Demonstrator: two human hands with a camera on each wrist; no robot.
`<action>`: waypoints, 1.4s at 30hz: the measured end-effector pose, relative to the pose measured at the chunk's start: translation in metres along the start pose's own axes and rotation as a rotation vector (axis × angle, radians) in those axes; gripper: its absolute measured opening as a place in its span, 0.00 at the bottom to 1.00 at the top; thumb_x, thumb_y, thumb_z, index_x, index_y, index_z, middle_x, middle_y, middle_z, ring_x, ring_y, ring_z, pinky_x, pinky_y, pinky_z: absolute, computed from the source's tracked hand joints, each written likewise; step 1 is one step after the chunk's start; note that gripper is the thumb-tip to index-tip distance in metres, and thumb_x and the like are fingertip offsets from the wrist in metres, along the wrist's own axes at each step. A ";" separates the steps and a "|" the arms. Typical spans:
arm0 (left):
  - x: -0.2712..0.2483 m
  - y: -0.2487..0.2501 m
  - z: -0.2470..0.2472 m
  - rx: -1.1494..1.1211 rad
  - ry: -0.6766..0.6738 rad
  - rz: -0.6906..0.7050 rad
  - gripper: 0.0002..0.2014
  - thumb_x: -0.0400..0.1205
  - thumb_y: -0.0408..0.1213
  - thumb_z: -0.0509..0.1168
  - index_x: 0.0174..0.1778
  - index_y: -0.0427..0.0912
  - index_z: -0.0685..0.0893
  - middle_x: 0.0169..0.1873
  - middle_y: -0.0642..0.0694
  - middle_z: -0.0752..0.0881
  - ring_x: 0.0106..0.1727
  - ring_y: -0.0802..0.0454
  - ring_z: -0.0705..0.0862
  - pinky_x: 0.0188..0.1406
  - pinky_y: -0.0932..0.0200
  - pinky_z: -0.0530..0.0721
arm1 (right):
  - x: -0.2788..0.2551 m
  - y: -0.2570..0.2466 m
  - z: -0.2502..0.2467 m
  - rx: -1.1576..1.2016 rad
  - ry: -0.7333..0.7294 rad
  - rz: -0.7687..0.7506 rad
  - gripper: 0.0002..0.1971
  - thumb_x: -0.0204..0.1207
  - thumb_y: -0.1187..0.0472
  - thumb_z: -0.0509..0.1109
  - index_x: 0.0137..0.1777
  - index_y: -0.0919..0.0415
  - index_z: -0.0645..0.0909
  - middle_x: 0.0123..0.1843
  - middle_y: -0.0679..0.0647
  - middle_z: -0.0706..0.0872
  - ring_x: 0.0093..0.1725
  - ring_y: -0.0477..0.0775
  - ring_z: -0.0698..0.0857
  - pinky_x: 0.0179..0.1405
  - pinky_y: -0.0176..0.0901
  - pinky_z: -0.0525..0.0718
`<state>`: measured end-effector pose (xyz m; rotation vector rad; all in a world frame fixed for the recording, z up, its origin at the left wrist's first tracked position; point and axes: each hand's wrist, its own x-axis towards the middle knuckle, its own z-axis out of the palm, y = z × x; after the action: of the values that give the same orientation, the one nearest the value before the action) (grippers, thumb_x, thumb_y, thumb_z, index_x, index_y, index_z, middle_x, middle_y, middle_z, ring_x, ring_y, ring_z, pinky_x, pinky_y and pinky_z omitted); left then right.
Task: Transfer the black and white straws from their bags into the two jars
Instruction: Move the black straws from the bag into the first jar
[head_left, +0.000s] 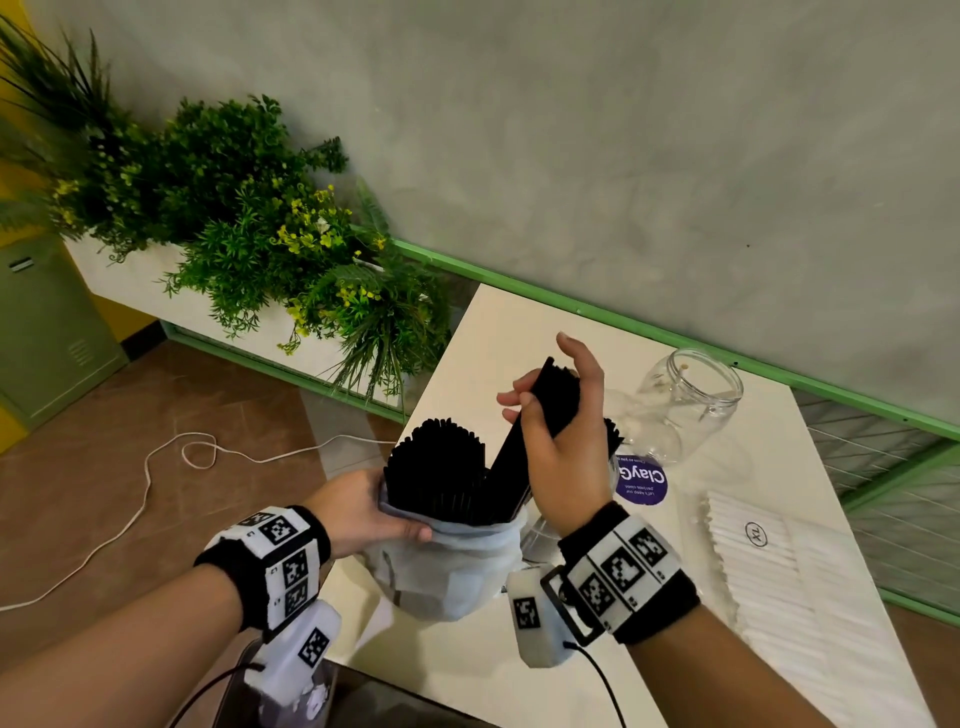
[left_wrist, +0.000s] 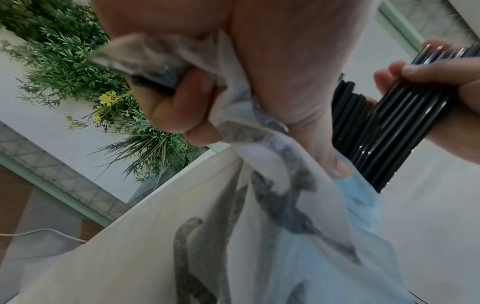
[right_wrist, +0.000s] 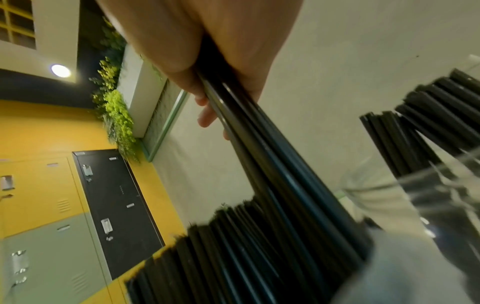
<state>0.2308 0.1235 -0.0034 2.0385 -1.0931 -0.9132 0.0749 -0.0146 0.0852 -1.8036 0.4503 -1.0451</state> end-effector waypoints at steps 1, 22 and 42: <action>0.000 -0.001 0.001 -0.013 -0.007 0.000 0.40 0.37 0.81 0.67 0.42 0.65 0.78 0.37 0.69 0.84 0.44 0.76 0.80 0.41 0.78 0.76 | 0.004 -0.003 -0.001 0.008 -0.002 0.004 0.30 0.81 0.75 0.58 0.68 0.35 0.66 0.49 0.53 0.82 0.51 0.56 0.88 0.56 0.59 0.86; 0.000 0.001 -0.002 -0.055 -0.075 0.060 0.36 0.47 0.69 0.78 0.49 0.64 0.77 0.42 0.69 0.85 0.45 0.84 0.80 0.43 0.84 0.74 | 0.056 -0.048 -0.070 0.069 0.233 -0.079 0.20 0.82 0.77 0.55 0.58 0.48 0.64 0.46 0.56 0.77 0.45 0.60 0.87 0.49 0.62 0.89; -0.001 0.005 -0.002 -0.051 -0.098 0.026 0.30 0.57 0.53 0.80 0.51 0.65 0.73 0.44 0.67 0.82 0.42 0.89 0.76 0.41 0.86 0.72 | 0.033 0.027 -0.060 -0.186 0.239 -0.143 0.21 0.80 0.76 0.57 0.55 0.45 0.66 0.48 0.50 0.77 0.50 0.50 0.87 0.55 0.43 0.82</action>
<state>0.2298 0.1230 0.0024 1.9518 -1.1338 -1.0263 0.0486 -0.0833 0.0864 -1.9033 0.5861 -1.3654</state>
